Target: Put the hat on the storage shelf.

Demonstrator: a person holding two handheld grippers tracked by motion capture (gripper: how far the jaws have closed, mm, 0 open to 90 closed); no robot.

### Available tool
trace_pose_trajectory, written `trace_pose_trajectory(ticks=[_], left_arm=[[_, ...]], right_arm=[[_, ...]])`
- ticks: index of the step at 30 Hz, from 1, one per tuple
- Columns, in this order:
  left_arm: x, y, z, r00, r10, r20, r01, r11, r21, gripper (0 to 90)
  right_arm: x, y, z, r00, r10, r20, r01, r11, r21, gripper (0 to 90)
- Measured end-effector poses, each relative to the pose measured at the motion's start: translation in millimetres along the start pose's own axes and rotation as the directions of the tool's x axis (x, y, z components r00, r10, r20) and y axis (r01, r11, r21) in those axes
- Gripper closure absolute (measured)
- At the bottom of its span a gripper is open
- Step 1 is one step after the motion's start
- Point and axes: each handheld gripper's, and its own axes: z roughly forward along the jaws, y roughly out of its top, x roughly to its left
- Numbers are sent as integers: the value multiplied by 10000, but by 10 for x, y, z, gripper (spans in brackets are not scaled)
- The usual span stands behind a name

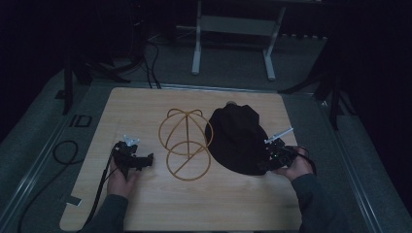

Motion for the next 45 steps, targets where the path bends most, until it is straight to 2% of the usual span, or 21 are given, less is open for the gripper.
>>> trace_pose_trajectory(ticks=[12, 23, 29, 32, 35, 45], left_arm=[[0, 0, 0, 10000, -4, -2, 4, 10000, -4, 15], [0, 0, 0, 10000, 2, -4, -2, 10000, 1, 14], [0, 0, 0, 10000, -3, -2, 3, 10000, -1, 15], [0, 0, 0, 10000, -1, -1, 1, 10000, -1, 14], [0, 0, 0, 10000, -1, -1, 1, 10000, 1, 15], [-1, -1, 1, 10000, -4, -4, 4, 10000, -12, 14]], right_arm=[[14, 305, -46, 9988, -474, 125, 474, 9989, -24, 302], [6, 527, -28, 9977, -663, 160, 657, 9972, 351, 302], [-30, 646, -30, 9980, -561, 289, 543, 9967, 597, 265], [-45, 697, -24, 9986, -503, 147, 492, 9965, 679, 239], [-49, 742, -7, 9985, -493, 226, 474, 9958, 788, 220], [-53, 901, 89, 9985, -477, 260, 447, 9935, 1047, 210]])
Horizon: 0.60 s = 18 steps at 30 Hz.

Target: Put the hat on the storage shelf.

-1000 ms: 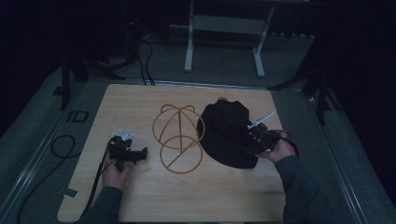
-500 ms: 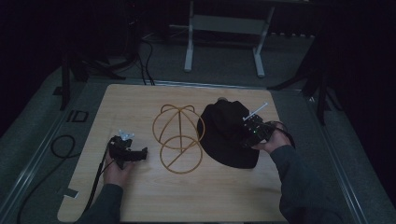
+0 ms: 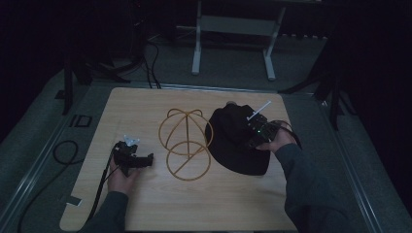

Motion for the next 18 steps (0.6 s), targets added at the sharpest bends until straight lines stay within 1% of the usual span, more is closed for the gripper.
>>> trace_pose_trajectory(ticks=[6, 8, 10, 12, 13, 14, 18], left_arm=[[0, 0, 0, 10000, -3, 1, 3, 10000, -2, 15], [0, 0, 0, 10000, 0, 2, 0, 10000, -1, 15], [0, 0, -1, 10000, 1, 0, -1, 10000, 8, 15], [0, 0, 0, 10000, -2, -1, 2, 10000, -2, 15], [0, 0, 0, 10000, -2, 1, 2, 10000, -4, 15], [0, 0, 0, 10000, -1, 1, 1, 10000, -2, 15], [0, 0, 0, 10000, -2, 0, 2, 10000, 0, 15]], right_arm=[[-7, 106, 61, 9998, 214, 7, -214, 9996, 204, 230], [-11, 127, 81, 9991, 424, 58, -426, 9986, 306, 254], [-17, 141, 97, 9984, 560, 53, -561, 9977, 370, 306], [-31, 150, 108, 9974, 719, -60, -716, 9964, 465, 378], [-39, 155, 115, 9976, 660, -187, -650, 9967, 493, 430], [-47, 158, 120, 9974, 645, -320, -625, 9961, 617, 463], [-91, 177, 130, 9945, 808, -668, -756, 9942, 765, 571]])
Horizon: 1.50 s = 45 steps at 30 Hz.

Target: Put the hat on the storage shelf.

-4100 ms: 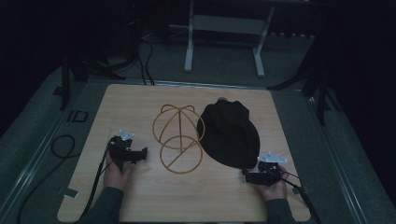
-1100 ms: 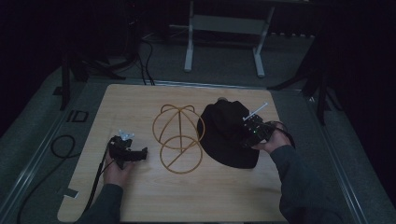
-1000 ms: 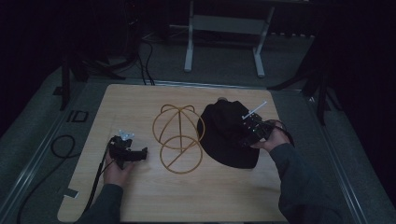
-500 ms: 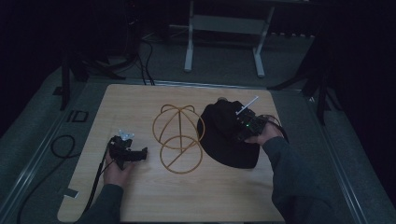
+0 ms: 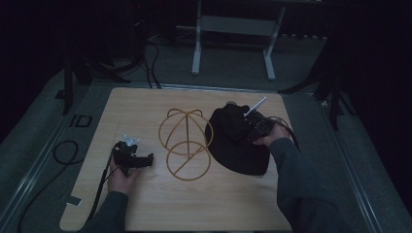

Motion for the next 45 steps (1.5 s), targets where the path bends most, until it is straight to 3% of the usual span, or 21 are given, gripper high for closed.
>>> trace_pose_trajectory(ticks=[1, 3, 7, 12, 19, 34, 45], left_arm=[[0, 0, 0, 10000, 0, 0, 0, 10000, 0, 15], [-3, 1, 0, 10000, -4, -2, 4, 10000, 6, 15], [-5, 1, 0, 10000, 0, -2, 0, 10000, 7, 15], [-7, 0, 1, 10000, -2, -3, 2, 10000, -6, 15], [-7, 0, 1, 10000, 1, -4, -1, 10000, -6, 15], [-7, 0, 1, 10000, 8, -7, -8, 10000, -6, 15], [-6, 1, 1, 10000, 18, -7, -18, 10000, -2, 15]], right_arm=[[0, 0, 0, 10000, 0, 0, 0, 10000, 0, 571], [-23, 24, -3, 9998, 111, -193, -108, 9999, 106, 682], [-13, 53, 9, 9996, 36, -285, -25, 9991, 415, 782], [14, 81, -8, 9988, -391, -284, 407, 9973, 604, 867], [73, 54, -105, 9961, -837, -291, 848, 9956, 406, 872], [66, 31, -415, 9913, -1238, -447, 1233, 9923, -133, 873], [61, -11, -704, 9891, -1453, -258, 1432, 9872, -695, 874]])
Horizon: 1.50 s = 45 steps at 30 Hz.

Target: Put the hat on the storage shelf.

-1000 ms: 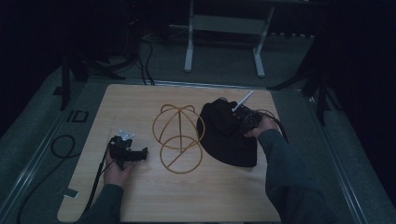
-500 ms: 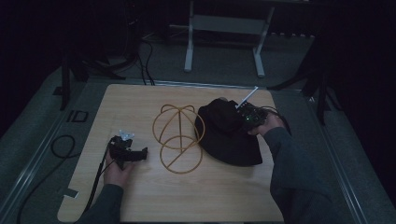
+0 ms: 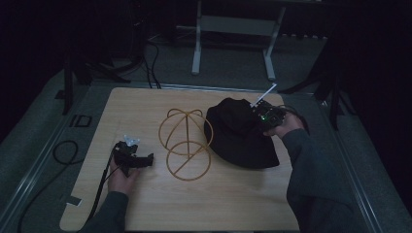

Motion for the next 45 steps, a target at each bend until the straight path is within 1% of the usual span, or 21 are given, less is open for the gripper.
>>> trace_pose_trajectory(ticks=[4, 6, 7, 9, 13, 18, 26, 32, 37, 45], left_arm=[[0, 1, -1, 10000, 0, 2, 0, 10000, 8, 15], [0, 1, -1, 10000, 1, 2, -1, 10000, 12, 15], [0, 1, -1, 10000, -4, 2, 4, 10000, 11, 15], [0, 1, -1, 10000, -3, 3, 3, 10000, 12, 15], [0, 1, -1, 10000, -2, 3, 2, 10000, 12, 15], [0, 1, -1, 10000, -1, 4, 1, 10000, 15, 15], [-4, 1, -1, 10000, -8, 12, 8, 10000, 10, 15], [-5, 1, 0, 10000, -9, 15, 9, 10000, 3, 15], [-6, 1, 0, 10000, -12, 16, 12, 10000, 1, 15], [-5, 1, -2, 10000, 20, 9, -20, 10000, 24, 15]], right_arm=[[5, -21, -103, 9999, -91, -43, 90, 9998, -190, 873], [4, -25, -127, 9999, -115, -40, 114, 9996, -247, 874], [5, -36, -209, 9998, -182, -22, 181, 9991, -372, 873], [8, -39, -254, 9998, -217, -22, 215, 9988, -443, 873], [16, -40, -318, 9996, -299, -21, 297, 9983, -493, 873], [53, -32, -415, 9987, -494, 106, 498, 9978, -429, 873], [103, -29, -628, 9961, -855, 198, 864, 9952, -450, 873], [144, -47, -761, 9947, -1006, 206, 1018, 9924, -690, 873], [160, -51, -858, 9928, -1173, 256, 1189, 9899, -776, 873], [133, -50, -1008, 9929, -1145, 328, 1169, 9896, -841, 872]])
